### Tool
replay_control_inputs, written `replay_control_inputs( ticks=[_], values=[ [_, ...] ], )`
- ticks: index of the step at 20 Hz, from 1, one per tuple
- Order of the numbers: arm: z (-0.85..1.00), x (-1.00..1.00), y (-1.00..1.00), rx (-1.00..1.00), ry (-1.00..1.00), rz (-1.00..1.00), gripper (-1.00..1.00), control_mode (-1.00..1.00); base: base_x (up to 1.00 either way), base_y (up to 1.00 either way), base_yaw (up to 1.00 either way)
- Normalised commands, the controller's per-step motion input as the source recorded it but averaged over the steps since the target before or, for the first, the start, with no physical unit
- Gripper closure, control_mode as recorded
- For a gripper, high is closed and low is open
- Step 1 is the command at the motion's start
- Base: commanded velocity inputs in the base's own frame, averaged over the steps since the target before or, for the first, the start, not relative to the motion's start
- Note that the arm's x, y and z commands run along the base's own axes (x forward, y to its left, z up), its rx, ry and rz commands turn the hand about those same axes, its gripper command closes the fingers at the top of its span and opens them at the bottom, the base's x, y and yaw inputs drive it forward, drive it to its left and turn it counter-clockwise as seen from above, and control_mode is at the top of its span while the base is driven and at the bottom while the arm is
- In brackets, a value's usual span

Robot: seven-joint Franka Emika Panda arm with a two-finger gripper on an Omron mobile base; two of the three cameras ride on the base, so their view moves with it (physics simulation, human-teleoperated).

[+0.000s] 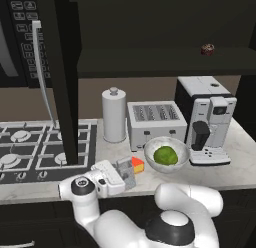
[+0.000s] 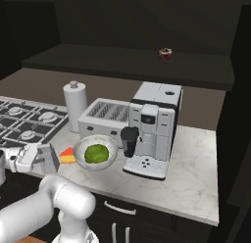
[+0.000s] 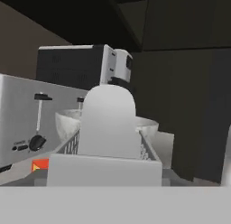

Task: Pick the cheese from the fridge and the cheese grater from the cabinet and place them next to the salad bowl.

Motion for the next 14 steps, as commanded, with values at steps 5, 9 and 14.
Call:
replay_control_inputs(
  ticks=[5, 9, 14],
  values=[
    [-0.01, -0.05, -0.26, -0.04, -0.08, -0.05, 1.0, -1.0, 0.0, 0.0, 0.0],
    [0.0, -0.26, -0.47, 0.0, -0.01, -0.04, 1.0, -1.0, 0.0, 0.0, 0.0],
    [-0.13, -0.02, -0.41, 0.0, 0.04, -0.03, 1.0, -1.0, 0.0, 0.0, 0.0]
  ],
)
